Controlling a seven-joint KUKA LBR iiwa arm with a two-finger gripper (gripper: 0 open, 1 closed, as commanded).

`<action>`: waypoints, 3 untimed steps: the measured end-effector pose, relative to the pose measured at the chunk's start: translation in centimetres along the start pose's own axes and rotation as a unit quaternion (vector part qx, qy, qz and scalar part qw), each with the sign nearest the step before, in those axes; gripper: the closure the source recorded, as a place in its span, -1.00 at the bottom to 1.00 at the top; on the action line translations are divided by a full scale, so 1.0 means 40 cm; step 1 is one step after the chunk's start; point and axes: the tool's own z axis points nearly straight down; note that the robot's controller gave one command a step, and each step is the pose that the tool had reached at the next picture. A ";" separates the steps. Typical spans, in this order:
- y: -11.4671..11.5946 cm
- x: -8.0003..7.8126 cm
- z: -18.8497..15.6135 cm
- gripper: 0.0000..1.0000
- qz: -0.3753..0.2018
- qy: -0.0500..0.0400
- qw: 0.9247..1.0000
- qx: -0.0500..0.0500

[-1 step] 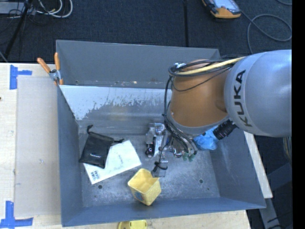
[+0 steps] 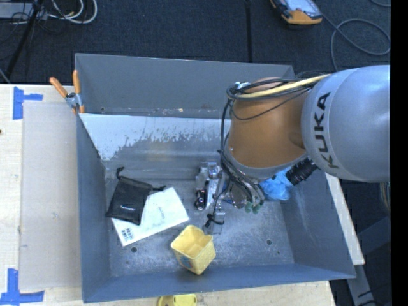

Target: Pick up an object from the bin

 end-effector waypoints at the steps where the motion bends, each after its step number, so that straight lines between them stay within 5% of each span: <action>1: 0.001 0.061 0.161 -1.00 -0.045 -0.001 0.999 0.000; 2: 0.017 0.104 0.182 -1.00 -0.172 0.001 0.985 0.000; 3: -0.008 0.096 0.182 -1.00 -0.141 0.000 0.990 0.000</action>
Offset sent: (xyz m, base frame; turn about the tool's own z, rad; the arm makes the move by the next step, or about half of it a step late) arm -0.0516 0.0108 -0.0506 -0.4803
